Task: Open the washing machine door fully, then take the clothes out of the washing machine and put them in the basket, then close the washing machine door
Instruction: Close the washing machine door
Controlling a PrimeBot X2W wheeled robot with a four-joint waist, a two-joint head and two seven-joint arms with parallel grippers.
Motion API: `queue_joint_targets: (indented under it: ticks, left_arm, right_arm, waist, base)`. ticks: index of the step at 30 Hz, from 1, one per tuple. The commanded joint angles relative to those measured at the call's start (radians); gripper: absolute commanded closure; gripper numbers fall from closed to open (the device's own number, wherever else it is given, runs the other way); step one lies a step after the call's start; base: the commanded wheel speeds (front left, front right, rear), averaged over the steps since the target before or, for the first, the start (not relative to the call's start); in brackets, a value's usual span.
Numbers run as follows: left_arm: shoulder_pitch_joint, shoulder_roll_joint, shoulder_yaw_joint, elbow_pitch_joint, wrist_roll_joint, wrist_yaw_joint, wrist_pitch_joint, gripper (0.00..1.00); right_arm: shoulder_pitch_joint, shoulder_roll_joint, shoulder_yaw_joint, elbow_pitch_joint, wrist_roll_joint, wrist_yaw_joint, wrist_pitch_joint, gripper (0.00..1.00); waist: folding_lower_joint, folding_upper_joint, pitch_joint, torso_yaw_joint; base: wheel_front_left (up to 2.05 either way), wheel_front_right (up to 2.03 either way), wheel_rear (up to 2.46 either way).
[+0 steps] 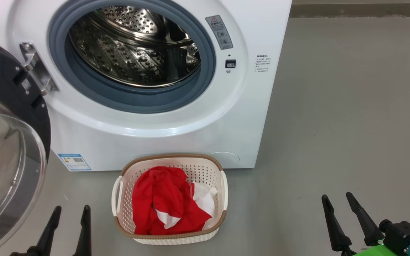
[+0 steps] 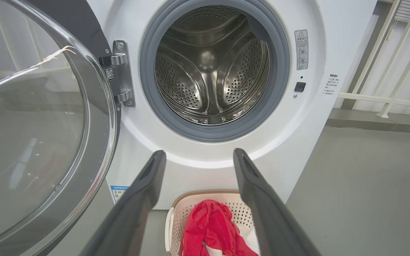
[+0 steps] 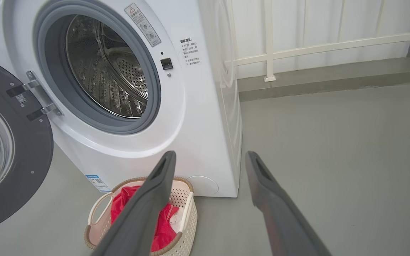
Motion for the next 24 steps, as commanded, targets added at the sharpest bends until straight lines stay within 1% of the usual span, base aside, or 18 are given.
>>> queue_joint_targets:
  ticks: [1, 12, 17, 24]
  left_arm:
    - [-0.008, 0.014, 0.028, -0.031, -0.006, -0.006, -0.005, 0.00]
    - [-0.013, 0.010, 0.026, -0.024, -0.005, -0.006, -0.005, 0.00]
    - [-0.014, 0.001, 0.035, -0.009, -0.008, -0.006, -0.005, 0.00]
    - [-0.007, -0.017, 0.052, 0.010, -0.014, -0.006, -0.005, 0.00]
  right_arm:
    - [-0.017, -0.019, 0.019, -0.024, -0.001, 0.005, -0.006, 0.00]
    - [-0.020, -0.020, 0.023, -0.023, -0.005, 0.005, -0.006, 0.00]
    - [-0.023, -0.023, 0.030, -0.020, -0.005, 0.005, -0.006, 0.00]
    - [-0.034, -0.036, 0.055, -0.009, -0.003, 0.005, -0.006, 0.00]
  waist:
    - [0.0000, 0.0000, 0.000, 0.000]
    - [0.0000, 0.0000, 0.003, 0.013]
    - [0.0000, 0.0000, 0.002, 0.052]
    - [0.0000, 0.0000, -0.003, 0.136]
  base:
    - [0.00, 0.00, 0.00]
    - [0.00, 0.00, 0.00]
    - [0.00, 0.00, 0.00]
    - [0.00, 0.00, 0.00]
